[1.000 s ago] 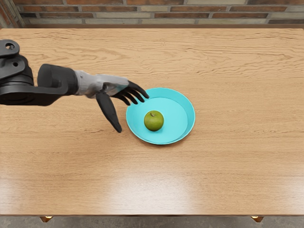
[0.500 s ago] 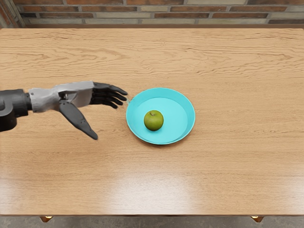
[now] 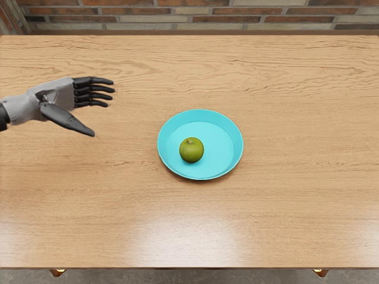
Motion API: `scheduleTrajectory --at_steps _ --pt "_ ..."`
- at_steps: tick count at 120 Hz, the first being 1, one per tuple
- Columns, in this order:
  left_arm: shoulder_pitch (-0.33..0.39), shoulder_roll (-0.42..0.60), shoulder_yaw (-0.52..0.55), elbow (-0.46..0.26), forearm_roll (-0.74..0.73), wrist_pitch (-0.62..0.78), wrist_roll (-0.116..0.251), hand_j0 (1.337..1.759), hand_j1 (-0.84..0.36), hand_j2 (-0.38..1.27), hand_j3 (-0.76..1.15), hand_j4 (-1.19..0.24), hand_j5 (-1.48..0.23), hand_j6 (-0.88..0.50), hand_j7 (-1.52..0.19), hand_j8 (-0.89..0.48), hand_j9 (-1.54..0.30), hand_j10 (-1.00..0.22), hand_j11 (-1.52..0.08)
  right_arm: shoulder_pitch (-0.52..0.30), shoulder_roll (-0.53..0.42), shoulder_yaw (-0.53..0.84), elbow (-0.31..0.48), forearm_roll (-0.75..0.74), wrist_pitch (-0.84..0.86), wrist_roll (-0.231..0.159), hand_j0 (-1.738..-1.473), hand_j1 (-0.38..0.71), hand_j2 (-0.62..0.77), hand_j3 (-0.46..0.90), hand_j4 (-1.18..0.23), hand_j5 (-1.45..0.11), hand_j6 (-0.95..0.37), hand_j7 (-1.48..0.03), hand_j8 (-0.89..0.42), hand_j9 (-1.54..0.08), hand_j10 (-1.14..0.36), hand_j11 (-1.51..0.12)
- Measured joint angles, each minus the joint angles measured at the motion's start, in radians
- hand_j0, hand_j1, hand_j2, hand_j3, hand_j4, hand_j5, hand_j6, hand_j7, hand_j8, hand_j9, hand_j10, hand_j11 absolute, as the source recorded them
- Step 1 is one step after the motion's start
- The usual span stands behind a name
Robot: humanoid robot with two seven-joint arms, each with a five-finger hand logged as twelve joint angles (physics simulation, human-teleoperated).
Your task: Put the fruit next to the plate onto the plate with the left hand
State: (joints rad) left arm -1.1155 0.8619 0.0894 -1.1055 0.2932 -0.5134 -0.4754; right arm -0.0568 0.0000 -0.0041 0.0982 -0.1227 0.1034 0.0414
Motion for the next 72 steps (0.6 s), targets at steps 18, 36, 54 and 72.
scheduleTrajectory --at_steps 18,36,54,72 --pt "0.008 -0.071 -0.013 0.077 -0.013 -0.005 0.000 1.658 0.06 0.05 0.00 -0.25 -0.32 -0.25 -0.32 -0.25 -0.32 -0.25 -0.32 0.000 0.000 0.000 0.000 0.000 0.000 0.000 -1.658 -0.31 -0.01 0.00 -0.04 -0.05 -0.04 -0.05 -0.04 -0.05 -0.04 -0.05" --pt "0.013 -0.096 -0.016 0.107 -0.016 -0.006 0.000 1.658 0.06 0.05 0.00 -0.25 -0.32 -0.25 -0.32 -0.25 -0.32 -0.25 -0.32 0.000 0.000 0.000 0.000 0.000 0.000 0.000 -1.658 -0.31 -0.01 0.00 -0.04 -0.05 -0.04 -0.05 -0.04 -0.05 -0.04 -0.05" --pt "0.030 -0.118 -0.017 0.127 -0.026 -0.006 0.000 1.658 0.06 0.05 0.00 -0.25 -0.32 -0.25 -0.32 -0.25 -0.32 -0.25 -0.32 0.000 0.000 0.000 0.000 0.000 0.000 0.000 -1.658 -0.31 -0.01 0.00 -0.04 -0.05 -0.04 -0.05 -0.04 -0.05 -0.04 -0.05" --pt "0.066 -0.115 -0.019 0.134 -0.054 -0.006 0.000 1.658 0.06 0.05 0.00 -0.25 -0.32 -0.25 -0.32 -0.25 -0.32 -0.25 -0.32 0.000 0.000 0.000 0.000 0.000 0.000 0.000 -1.658 -0.31 -0.01 0.00 -0.04 -0.05 -0.04 -0.05 -0.04 -0.05 -0.04 -0.05"
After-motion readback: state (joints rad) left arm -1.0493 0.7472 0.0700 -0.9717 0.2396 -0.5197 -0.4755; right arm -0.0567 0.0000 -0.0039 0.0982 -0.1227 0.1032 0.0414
